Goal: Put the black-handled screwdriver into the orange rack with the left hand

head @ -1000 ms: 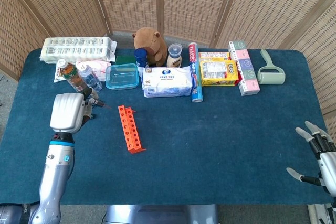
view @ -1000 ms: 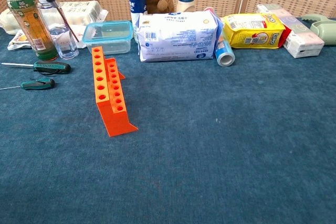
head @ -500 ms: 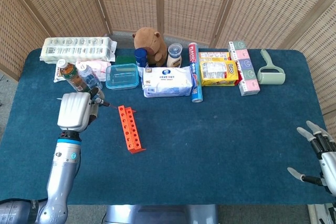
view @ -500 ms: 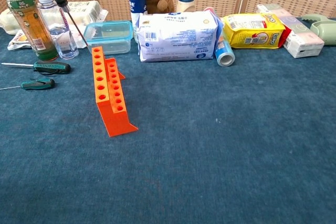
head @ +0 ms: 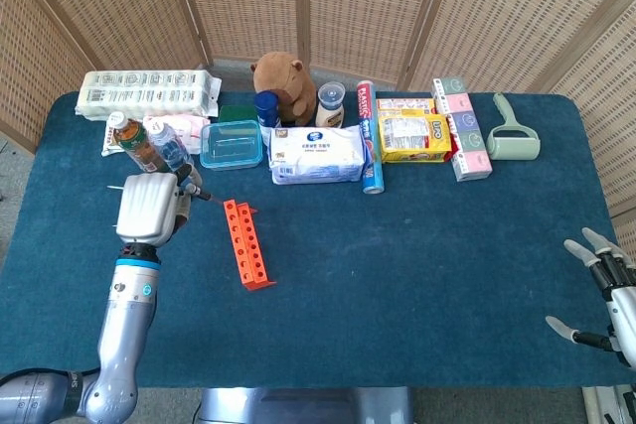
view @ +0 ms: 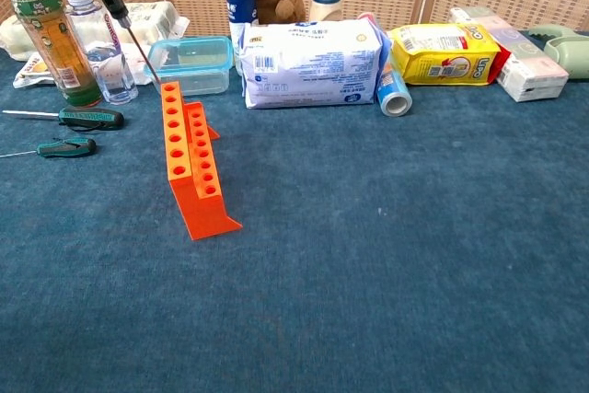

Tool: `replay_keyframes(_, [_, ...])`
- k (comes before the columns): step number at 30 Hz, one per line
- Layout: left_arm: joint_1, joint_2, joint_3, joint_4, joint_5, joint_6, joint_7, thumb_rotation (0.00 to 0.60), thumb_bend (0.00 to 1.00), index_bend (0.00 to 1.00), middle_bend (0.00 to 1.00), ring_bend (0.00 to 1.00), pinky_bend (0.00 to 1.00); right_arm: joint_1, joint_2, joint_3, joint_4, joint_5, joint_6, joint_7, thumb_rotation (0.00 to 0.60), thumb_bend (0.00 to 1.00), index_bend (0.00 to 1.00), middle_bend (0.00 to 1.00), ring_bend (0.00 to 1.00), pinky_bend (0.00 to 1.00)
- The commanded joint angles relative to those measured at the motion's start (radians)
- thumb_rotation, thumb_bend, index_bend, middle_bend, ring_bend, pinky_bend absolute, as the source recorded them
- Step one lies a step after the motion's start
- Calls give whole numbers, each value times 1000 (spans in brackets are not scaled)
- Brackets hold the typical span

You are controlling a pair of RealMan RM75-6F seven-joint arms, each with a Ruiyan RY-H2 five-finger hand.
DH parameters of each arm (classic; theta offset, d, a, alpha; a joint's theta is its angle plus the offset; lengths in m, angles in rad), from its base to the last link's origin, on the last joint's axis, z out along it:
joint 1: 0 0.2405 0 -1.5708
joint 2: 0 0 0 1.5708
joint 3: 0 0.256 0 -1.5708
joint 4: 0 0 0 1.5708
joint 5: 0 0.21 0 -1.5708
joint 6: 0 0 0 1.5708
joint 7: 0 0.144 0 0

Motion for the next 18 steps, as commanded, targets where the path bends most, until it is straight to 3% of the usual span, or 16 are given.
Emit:
replay_keyframes(1, [-5,-5,6,7,8,4,5,600,481,496,1000,1000,1000,-1,0,0,0,1,1,0,600,30,132,7,0,0])
replay_keyframes(18, [-39,-47,7,27,-25,14,25,600,477,496,1000,1000,1000,-2,5,3,4,4,5,16,600,30,132,7,0,0])
